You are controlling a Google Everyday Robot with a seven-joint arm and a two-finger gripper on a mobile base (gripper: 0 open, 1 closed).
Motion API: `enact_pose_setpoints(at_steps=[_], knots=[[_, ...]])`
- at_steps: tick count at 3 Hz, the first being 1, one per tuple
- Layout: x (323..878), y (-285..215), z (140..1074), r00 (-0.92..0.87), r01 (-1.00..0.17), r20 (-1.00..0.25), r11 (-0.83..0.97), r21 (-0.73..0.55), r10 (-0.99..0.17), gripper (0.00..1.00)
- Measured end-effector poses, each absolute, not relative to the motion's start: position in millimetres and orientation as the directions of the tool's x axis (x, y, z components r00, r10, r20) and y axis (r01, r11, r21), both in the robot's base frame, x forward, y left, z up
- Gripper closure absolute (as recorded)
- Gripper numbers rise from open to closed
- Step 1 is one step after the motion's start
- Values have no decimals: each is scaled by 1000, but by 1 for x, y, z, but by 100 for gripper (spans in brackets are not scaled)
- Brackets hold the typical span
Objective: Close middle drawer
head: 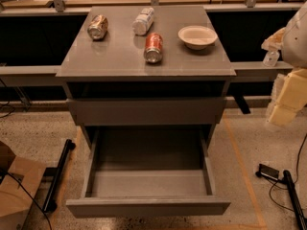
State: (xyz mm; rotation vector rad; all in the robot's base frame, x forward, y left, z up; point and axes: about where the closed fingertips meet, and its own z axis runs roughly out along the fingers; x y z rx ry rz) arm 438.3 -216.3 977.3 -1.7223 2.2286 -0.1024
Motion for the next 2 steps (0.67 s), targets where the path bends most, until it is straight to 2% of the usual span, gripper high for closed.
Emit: enact_pose_setpoints(at_steps=[1,2], knots=[[438,-216,977,-221,-930,-208,270,-250,-953,0],[438,-216,980,-219,-927,-210,270,-259,-953,16]])
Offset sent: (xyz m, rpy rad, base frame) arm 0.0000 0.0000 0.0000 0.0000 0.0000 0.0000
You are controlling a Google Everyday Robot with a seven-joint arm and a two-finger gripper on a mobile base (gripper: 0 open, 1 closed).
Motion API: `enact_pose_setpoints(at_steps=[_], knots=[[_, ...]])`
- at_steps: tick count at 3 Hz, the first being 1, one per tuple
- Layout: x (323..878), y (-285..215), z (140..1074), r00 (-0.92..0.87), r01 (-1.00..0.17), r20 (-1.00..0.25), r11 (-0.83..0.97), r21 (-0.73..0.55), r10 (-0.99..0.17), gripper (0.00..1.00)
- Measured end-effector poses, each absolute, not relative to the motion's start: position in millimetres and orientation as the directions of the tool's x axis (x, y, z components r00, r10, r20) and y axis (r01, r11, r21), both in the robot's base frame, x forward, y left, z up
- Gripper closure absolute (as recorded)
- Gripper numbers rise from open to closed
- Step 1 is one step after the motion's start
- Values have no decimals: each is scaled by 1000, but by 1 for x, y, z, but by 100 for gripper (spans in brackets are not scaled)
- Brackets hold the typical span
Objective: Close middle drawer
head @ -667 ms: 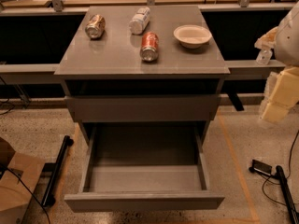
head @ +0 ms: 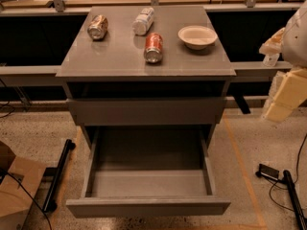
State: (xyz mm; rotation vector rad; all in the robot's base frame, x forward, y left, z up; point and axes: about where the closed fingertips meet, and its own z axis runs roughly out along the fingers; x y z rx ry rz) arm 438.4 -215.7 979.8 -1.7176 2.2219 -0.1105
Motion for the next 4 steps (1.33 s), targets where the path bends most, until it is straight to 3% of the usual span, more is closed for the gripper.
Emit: enact_pose_setpoints(at_steps=[3,4], knots=[[437,-233,874,-191,-954,-191,228,-197,-963,85],[434,-233,871,-191,-955,-187,227,-192,-964,100]])
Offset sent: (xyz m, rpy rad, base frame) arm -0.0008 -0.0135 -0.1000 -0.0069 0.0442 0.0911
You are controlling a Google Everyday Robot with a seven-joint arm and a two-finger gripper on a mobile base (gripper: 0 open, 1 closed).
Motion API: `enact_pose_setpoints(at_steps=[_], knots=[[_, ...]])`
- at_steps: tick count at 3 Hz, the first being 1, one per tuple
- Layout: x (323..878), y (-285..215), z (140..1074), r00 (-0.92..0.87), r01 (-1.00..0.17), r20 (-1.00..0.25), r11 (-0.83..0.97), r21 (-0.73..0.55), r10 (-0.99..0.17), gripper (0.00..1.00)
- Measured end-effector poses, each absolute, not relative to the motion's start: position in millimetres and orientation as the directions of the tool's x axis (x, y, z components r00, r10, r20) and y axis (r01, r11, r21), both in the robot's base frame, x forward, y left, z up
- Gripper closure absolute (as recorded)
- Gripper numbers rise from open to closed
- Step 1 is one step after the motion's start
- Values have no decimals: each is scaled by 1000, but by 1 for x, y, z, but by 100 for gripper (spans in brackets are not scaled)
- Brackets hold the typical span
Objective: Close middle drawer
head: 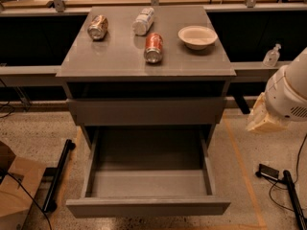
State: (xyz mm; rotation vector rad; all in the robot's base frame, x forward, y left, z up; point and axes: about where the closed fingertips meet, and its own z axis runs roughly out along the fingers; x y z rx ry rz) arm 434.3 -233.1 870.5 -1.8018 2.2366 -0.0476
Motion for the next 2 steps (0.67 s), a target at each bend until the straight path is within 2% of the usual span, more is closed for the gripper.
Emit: enact_pose_setpoints(at_steps=[2], knots=[[434,-229,871,-167,-960,-166,199,-197,-972,100]])
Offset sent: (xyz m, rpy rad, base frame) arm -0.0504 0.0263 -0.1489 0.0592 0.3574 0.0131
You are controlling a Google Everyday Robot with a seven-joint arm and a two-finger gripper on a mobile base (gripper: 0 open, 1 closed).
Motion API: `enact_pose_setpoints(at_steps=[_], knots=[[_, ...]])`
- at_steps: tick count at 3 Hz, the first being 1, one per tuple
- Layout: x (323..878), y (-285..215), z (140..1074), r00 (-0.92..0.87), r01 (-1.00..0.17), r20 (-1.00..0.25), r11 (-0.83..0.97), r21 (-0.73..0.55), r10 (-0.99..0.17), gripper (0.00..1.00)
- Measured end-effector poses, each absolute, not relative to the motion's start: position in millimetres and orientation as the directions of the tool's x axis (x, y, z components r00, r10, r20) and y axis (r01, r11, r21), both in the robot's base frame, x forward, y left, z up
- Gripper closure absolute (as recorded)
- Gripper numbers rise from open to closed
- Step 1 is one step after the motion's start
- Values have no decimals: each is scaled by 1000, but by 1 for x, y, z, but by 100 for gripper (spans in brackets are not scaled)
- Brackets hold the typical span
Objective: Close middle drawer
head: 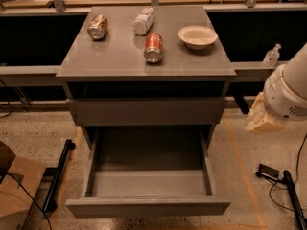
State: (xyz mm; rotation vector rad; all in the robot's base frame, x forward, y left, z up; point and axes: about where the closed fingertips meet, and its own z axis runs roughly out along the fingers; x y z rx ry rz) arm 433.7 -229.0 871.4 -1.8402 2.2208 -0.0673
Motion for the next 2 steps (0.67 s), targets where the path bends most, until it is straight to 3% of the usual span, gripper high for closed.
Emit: enact_pose_setpoints(at_steps=[2], knots=[[390,-202,749,-231,-972,-227,236,6,-946,100]])
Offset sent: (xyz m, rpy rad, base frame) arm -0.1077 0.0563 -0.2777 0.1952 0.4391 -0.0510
